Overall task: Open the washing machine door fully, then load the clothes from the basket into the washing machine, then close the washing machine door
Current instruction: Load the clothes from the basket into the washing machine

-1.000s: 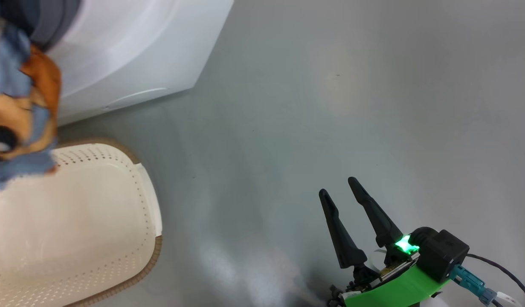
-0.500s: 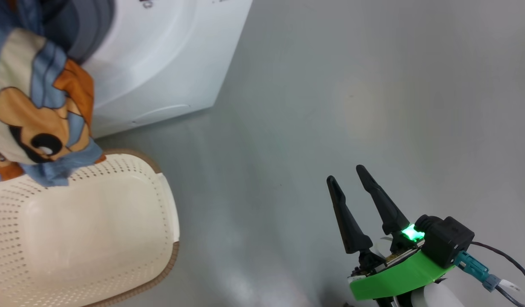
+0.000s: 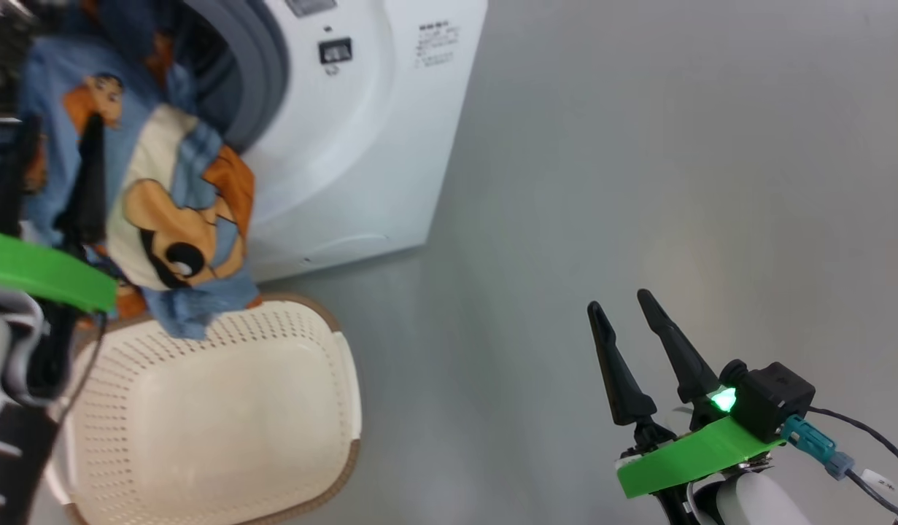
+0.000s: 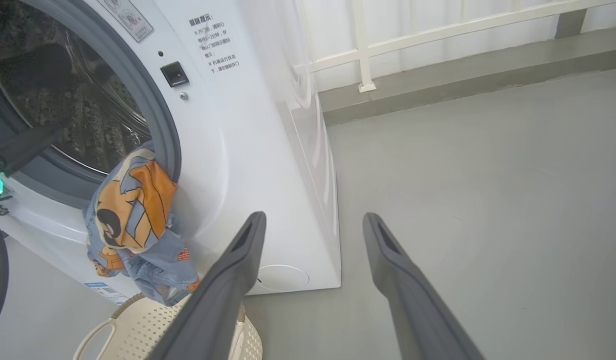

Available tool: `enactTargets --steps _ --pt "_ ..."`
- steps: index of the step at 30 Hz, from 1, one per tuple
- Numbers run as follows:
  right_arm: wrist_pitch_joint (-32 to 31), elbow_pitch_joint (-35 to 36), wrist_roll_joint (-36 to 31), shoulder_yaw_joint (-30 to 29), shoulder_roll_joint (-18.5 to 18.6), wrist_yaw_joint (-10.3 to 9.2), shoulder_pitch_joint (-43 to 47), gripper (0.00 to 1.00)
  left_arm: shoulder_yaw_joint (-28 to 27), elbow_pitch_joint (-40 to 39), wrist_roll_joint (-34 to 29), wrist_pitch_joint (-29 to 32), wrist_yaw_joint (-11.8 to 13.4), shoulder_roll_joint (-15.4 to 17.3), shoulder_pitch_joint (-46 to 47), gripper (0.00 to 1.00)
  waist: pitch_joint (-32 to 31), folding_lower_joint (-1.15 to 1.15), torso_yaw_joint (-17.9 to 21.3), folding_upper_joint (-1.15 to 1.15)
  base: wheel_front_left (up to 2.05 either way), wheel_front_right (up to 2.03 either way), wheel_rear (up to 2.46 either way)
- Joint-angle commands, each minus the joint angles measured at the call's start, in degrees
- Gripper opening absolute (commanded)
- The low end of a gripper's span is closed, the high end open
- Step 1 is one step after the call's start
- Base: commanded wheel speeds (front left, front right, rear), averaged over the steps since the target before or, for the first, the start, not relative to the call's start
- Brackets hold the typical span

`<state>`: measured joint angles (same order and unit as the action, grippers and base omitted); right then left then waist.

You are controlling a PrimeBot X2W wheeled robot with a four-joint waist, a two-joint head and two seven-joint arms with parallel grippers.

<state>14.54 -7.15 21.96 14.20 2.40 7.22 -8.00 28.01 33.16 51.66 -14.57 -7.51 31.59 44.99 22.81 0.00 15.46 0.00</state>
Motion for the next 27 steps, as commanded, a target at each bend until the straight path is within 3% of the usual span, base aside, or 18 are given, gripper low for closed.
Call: enactTargets --steps 1,11,27 --pt "0.46 0.06 -0.56 0.44 0.48 0.26 -1.18 1.0 -3.37 -2.26 -1.25 -0.39 0.04 1.72 -1.62 1.0 -5.5 0.0 -3.93 0.0 0.0 0.0 0.0" --pt "0.46 -5.38 -0.81 -1.0 0.48 0.26 -1.57 1.0 -10.18 -8.69 -7.26 -0.41 1.3 -2.75 -13.65 1.0 -13.39 0.0 -7.64 0.0 0.0 0.0 0.0" --pt "0.46 -7.06 -3.13 -3.09 0.48 0.26 -0.89 1.0 -19.35 -15.9 -14.02 -0.42 2.27 -7.27 -29.88 1.0 -18.56 0.0 -10.29 0.0 0.0 0.0 0.0"
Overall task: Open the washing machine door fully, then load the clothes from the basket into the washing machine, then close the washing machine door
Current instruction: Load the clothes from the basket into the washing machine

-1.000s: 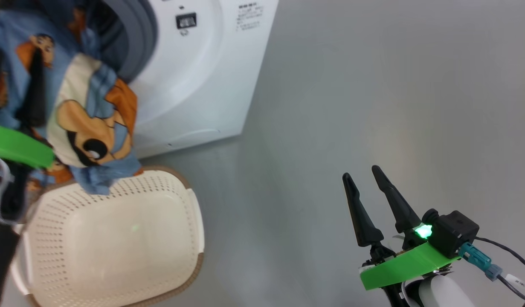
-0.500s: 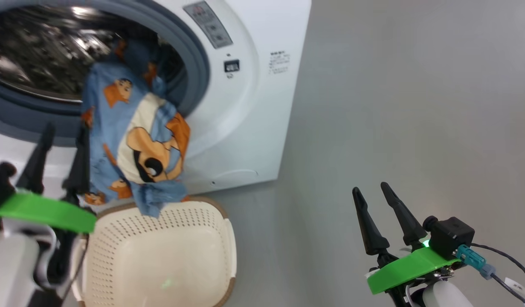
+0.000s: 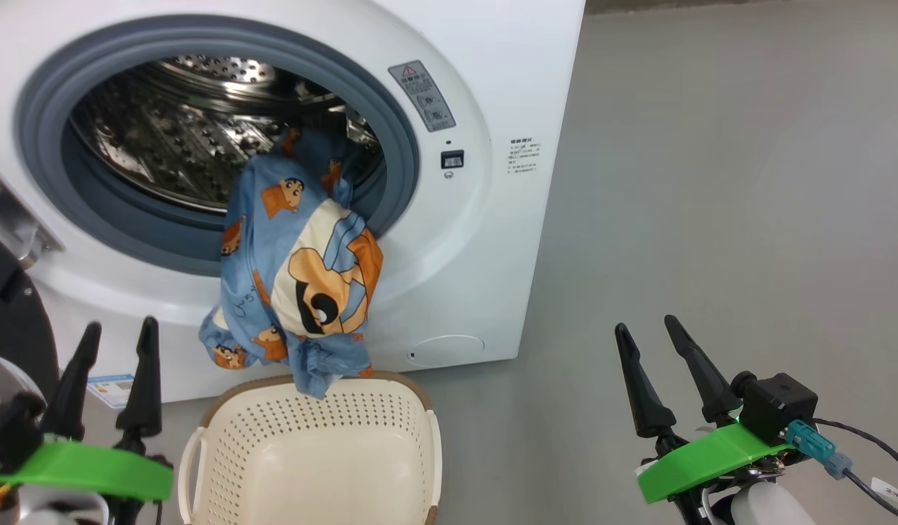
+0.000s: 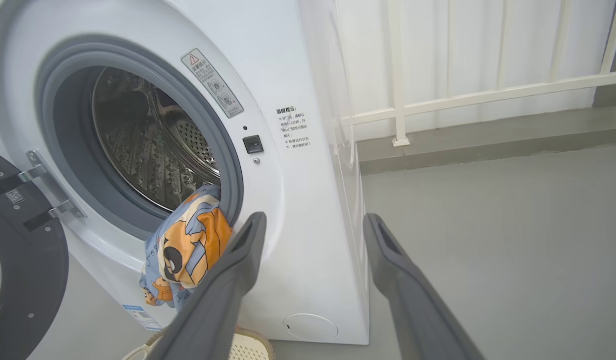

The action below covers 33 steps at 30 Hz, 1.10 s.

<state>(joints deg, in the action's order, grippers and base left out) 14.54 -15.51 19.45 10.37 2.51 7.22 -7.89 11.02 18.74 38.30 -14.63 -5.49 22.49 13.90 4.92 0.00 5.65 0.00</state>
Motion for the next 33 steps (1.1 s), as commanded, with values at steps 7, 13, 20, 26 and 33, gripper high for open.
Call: enactTargets --steps 7,13,20,26,33 --pt "0.46 2.14 -2.21 -0.18 0.37 0.26 -0.76 1.0 -6.06 -5.38 -3.72 -0.37 0.63 0.96 -4.22 1.0 -0.92 0.0 -0.44 0.0 0.0 0.0 0.0" --pt "0.46 2.63 -3.53 -1.14 0.37 0.26 0.04 1.0 -9.11 -8.04 -4.98 -0.37 0.63 -0.17 -7.74 1.0 -1.3 0.0 -0.7 0.0 0.0 0.0 0.0" --pt "0.46 2.69 -4.76 -1.91 0.37 0.26 0.46 1.0 -10.07 -9.43 -6.2 -0.37 0.52 -1.95 -9.69 1.0 -1.34 0.0 -1.12 0.0 0.0 0.0 0.0" --pt "0.46 2.36 -5.56 -1.94 0.37 0.26 0.6 1.0 -10.2 -9.21 -6.73 -0.37 0.13 -2.91 -10.19 1.0 -1.56 0.0 -0.98 0.0 0.0 0.0 0.0" --pt "0.46 2.23 -5.62 -1.83 0.37 0.26 0.52 1.0 -10.5 -9.18 -7.18 -0.37 -0.17 -3.44 -10.32 1.0 -1.34 0.0 -0.85 0.0 0.0 0.0 0.0"
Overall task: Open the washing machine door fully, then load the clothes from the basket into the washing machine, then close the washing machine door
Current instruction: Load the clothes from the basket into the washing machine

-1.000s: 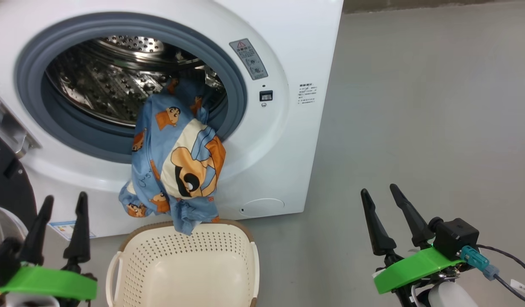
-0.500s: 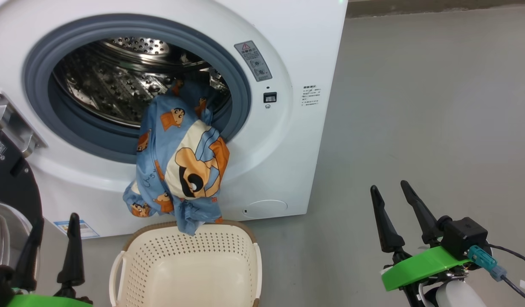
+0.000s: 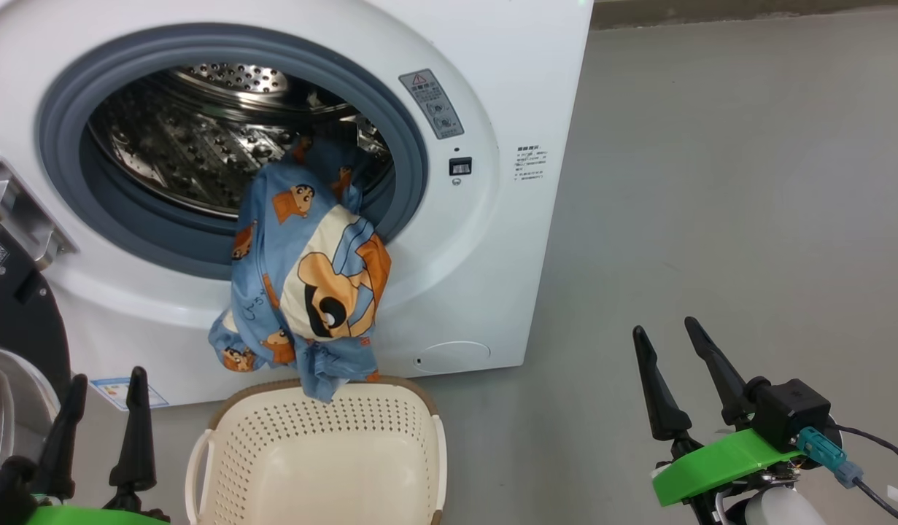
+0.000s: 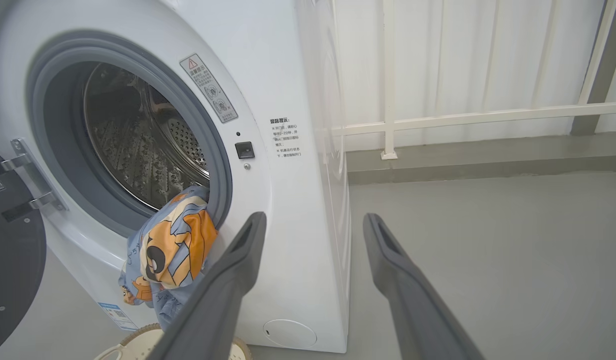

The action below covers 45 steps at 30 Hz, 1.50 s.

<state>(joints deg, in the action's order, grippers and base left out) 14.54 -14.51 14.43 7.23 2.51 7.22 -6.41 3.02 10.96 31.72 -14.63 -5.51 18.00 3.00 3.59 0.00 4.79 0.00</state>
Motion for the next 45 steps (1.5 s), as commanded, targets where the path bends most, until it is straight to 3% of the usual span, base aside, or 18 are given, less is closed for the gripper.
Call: enactTargets --steps 1,15,28,38,45 --pt "0.46 1.21 -0.58 1.33 0.37 0.26 -0.99 1.0 -2.51 -1.4 -0.68 -0.37 -0.2 1.0 0.61 1.0 0.05 0.0 0.01 0.0 0.0 0.0 0.0" --pt "0.46 1.55 0.59 1.97 0.37 0.26 -1.12 1.0 -2.78 -0.63 -0.51 -0.37 -1.0 1.06 0.67 1.0 0.85 0.0 0.63 0.0 0.0 0.0 0.0" --pt "0.46 2.48 0.81 2.79 0.37 0.26 -1.27 1.0 0.51 3.31 2.49 1.28 -1.71 2.18 2.33 1.0 3.11 0.0 2.06 0.0 0.0 0.0 0.0" --pt "0.46 5.1 0.92 3.97 0.37 0.26 -1.27 1.0 5.9 9.07 5.79 2.62 -1.95 5.89 6.56 1.0 7.85 0.0 4.7 0.0 0.0 0.0 0.0" --pt "0.46 8.14 1.15 4.53 0.37 0.26 -0.6 1.0 13.42 12.36 10.63 2.64 -1.97 10.68 11.46 1.0 12.76 0.0 6.6 0.0 0.0 0.0 0.0"
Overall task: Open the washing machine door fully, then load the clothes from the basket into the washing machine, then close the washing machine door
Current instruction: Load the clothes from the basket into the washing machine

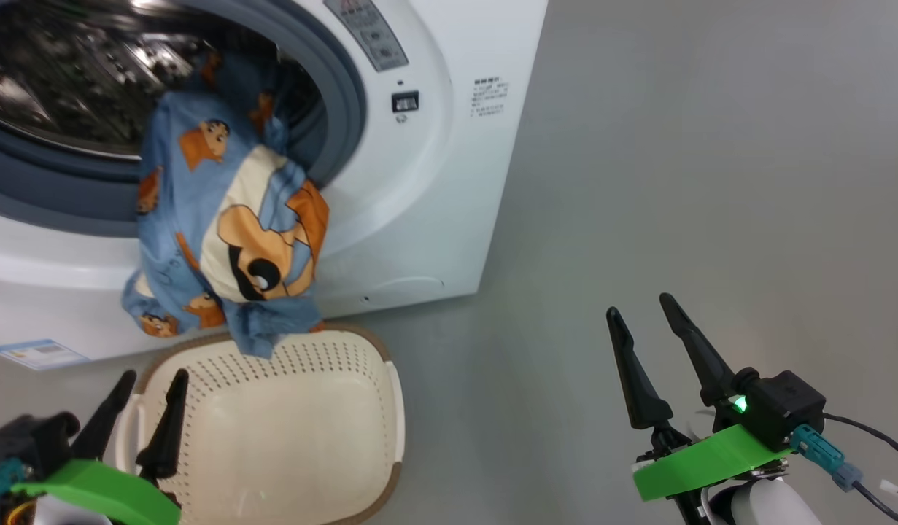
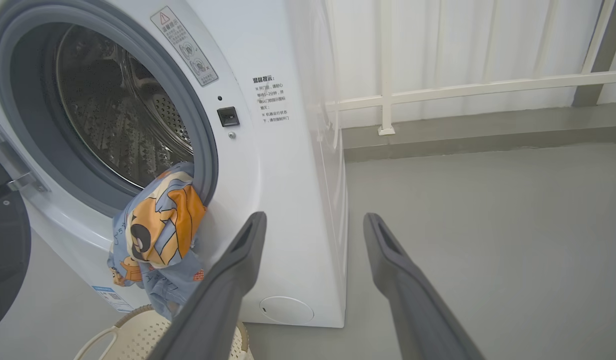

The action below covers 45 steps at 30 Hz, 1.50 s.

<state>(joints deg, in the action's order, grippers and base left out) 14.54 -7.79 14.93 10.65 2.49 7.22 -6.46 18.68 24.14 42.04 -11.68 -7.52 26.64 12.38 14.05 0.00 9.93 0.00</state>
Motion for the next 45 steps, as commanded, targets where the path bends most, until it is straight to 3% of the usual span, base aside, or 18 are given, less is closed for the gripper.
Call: enactTargets --steps 1,13,23,34,43,45 --pt "0.46 1.96 0.68 1.22 0.39 0.26 -0.47 1.0 -1.11 -0.27 1.04 -0.39 0.04 2.76 3.02 1.0 3.07 0.0 1.74 0.0 0.0 0.0 0.0" --pt "0.46 7.99 0.96 3.02 0.39 0.26 0.37 1.0 10.76 7.87 9.55 -1.87 0.04 11.03 14.61 1.0 12.57 0.0 5.52 0.0 0.0 0.0 0.0" --pt "0.46 11.97 1.31 3.98 0.39 0.26 1.37 1.0 16.67 12.97 14.34 -2.98 0.04 14.72 23.13 1.0 17.75 0.0 7.99 0.0 0.0 0.0 0.0" --pt "0.46 13.52 1.72 4.32 0.39 0.26 2.24 1.0 20.59 14.32 17.99 -3.28 0.04 15.71 29.62 1.0 19.55 0.0 9.01 0.0 0.0 0.0 0.0" --pt "0.46 13.85 1.53 4.21 0.39 0.26 2.1 1.0 16.42 14.04 19.26 -3.3 0.03 14.79 32.37 1.0 20.07 0.0 8.86 0.0 0.0 0.0 0.0" --pt "0.46 13.75 1.51 4.16 0.39 0.26 2.03 1.0 16.84 13.19 19.05 -3.3 0.03 14.84 32.37 0.15 19.98 0.0 8.69 0.0 0.0 0.0 0.0"
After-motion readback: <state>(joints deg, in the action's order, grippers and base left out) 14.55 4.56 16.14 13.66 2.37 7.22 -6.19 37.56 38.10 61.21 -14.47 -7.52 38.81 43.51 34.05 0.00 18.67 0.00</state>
